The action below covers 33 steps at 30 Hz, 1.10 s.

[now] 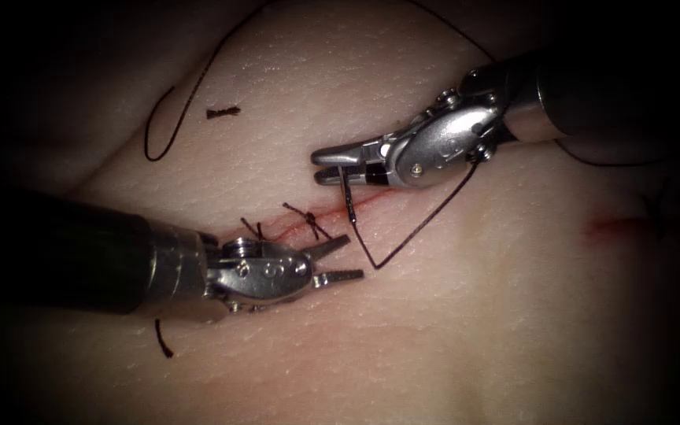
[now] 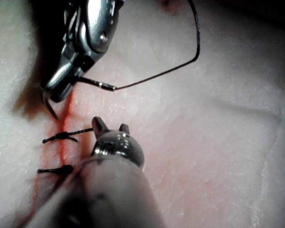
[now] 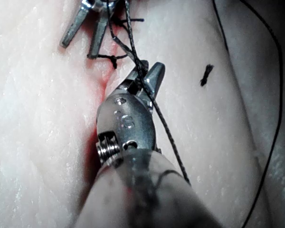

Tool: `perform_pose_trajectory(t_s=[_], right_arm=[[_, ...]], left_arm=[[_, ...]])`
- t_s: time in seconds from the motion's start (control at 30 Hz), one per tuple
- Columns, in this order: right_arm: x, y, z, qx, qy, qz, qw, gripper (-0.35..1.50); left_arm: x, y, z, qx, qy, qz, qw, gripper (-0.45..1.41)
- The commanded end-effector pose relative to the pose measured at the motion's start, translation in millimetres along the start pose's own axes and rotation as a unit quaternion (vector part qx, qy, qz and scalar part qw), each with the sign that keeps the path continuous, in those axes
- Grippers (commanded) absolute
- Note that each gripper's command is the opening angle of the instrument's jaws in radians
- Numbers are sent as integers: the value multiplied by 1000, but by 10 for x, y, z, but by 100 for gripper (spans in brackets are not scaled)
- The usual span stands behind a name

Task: Wound Closure

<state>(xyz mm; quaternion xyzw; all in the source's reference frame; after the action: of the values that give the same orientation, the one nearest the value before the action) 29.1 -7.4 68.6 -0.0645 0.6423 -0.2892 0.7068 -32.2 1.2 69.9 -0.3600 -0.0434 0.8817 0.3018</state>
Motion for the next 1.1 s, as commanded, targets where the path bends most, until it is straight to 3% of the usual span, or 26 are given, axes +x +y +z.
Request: perform_pose_trajectory(t_s=[0.03,0.4,1.1], right_arm=[[-3,-9,7,3,1,-2,1000,-35],[-10,-40,14,8,-3,-19,1000,-35],[-17,-66,6,11,-3,3,1000,-35]], left_arm=[[-4,5,5,-2,0,0,1000,32],[-12,8,-7,1,-6,-5,1000,32],[-7,12,-3,5,-8,-9,1000,32]])
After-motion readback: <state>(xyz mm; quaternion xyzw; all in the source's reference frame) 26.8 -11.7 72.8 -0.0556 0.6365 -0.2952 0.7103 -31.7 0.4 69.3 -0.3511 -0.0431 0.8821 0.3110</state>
